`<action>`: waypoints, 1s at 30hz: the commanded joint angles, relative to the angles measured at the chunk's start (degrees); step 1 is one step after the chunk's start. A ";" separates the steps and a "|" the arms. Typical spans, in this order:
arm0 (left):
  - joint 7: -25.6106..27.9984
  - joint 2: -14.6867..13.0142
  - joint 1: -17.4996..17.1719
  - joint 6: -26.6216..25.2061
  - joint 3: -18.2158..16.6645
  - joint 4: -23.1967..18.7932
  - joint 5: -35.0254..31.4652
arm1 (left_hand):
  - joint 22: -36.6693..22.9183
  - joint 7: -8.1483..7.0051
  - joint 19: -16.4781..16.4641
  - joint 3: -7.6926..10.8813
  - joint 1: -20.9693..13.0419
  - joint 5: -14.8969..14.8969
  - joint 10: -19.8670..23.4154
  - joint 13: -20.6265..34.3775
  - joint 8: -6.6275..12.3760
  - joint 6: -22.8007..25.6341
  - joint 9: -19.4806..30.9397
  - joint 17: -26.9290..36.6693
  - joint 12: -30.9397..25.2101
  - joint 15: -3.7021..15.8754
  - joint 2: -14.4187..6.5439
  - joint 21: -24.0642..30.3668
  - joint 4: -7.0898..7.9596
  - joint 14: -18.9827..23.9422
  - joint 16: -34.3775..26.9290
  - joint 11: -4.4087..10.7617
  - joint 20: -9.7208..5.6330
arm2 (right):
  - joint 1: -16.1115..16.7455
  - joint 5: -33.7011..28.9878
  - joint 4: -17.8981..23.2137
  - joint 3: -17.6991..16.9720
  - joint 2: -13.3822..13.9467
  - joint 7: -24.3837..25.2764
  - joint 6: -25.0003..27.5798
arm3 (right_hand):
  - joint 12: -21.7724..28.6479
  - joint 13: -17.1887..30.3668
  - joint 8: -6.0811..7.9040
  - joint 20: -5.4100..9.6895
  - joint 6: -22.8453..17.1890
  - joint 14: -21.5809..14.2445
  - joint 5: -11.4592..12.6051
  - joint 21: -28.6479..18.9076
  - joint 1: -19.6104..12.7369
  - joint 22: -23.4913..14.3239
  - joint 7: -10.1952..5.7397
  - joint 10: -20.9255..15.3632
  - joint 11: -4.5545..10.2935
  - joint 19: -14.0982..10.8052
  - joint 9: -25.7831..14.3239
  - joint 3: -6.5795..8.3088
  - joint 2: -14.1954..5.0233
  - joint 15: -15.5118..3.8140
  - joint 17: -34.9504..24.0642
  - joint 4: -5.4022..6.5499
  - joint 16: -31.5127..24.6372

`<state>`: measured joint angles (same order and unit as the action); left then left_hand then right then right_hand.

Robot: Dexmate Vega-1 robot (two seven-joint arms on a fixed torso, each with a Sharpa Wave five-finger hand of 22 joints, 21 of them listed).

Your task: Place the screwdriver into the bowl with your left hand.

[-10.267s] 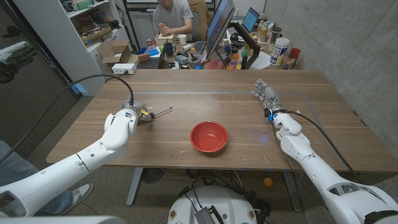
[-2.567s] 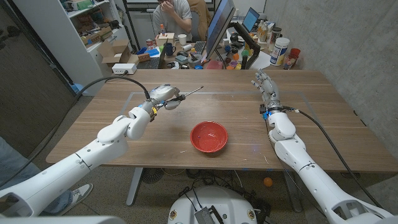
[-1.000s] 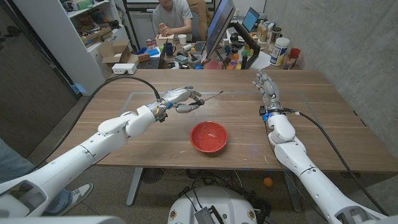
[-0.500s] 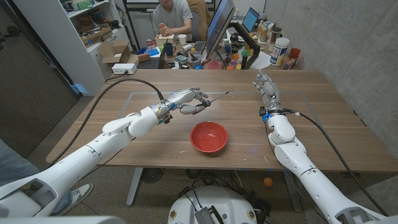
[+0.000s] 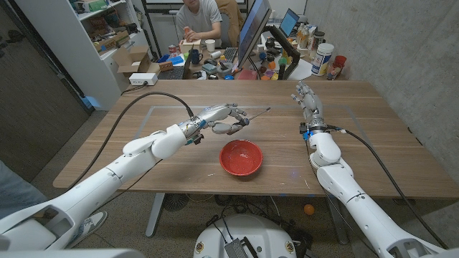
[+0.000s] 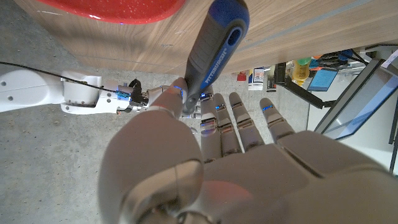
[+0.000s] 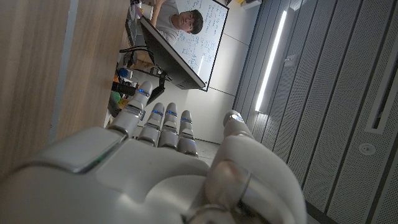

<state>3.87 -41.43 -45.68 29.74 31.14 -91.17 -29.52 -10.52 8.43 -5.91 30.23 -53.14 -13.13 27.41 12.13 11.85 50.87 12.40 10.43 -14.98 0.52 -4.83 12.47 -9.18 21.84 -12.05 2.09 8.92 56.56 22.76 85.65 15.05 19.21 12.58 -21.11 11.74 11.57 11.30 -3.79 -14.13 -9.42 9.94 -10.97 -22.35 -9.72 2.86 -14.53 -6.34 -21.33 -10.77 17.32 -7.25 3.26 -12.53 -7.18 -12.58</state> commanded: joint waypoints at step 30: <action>-8.32 1.65 1.51 4.08 0.40 0.81 3.50 | -0.11 -7.57 0.44 -0.85 -4.05 0.49 3.05 0.26 0.24 6.85 0.00 0.11 0.79 0.41 -4.51 -0.47 0.17 -0.01 0.19 3.08 0.23 | -1.78 -0.48 -1.57 -0.87 0.26 0.56 0.22 | 0.04 0.13 0.03 -0.07 -0.33 -0.40 0.15 -0.16 -0.07 -0.19 0.15 -0.47 -0.12 0.31 -0.25 -0.36 -0.05 0.00 -0.08 -0.17 0.00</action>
<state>-2.07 -39.48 -44.01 33.74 31.92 -89.93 -26.67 -10.52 7.92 -5.91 29.59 -53.55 -12.68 27.61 12.12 11.94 50.77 12.10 10.43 -14.58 0.51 -5.16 12.07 -8.88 21.85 -12.05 2.29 8.93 55.63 22.68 84.81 14.50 19.29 12.75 -21.27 11.74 11.57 11.30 -3.79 -14.13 -9.42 9.94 -10.97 -22.35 -9.72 2.86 -14.52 -6.34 -21.33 -10.77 17.08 -7.25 3.26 -12.53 -7.42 -12.58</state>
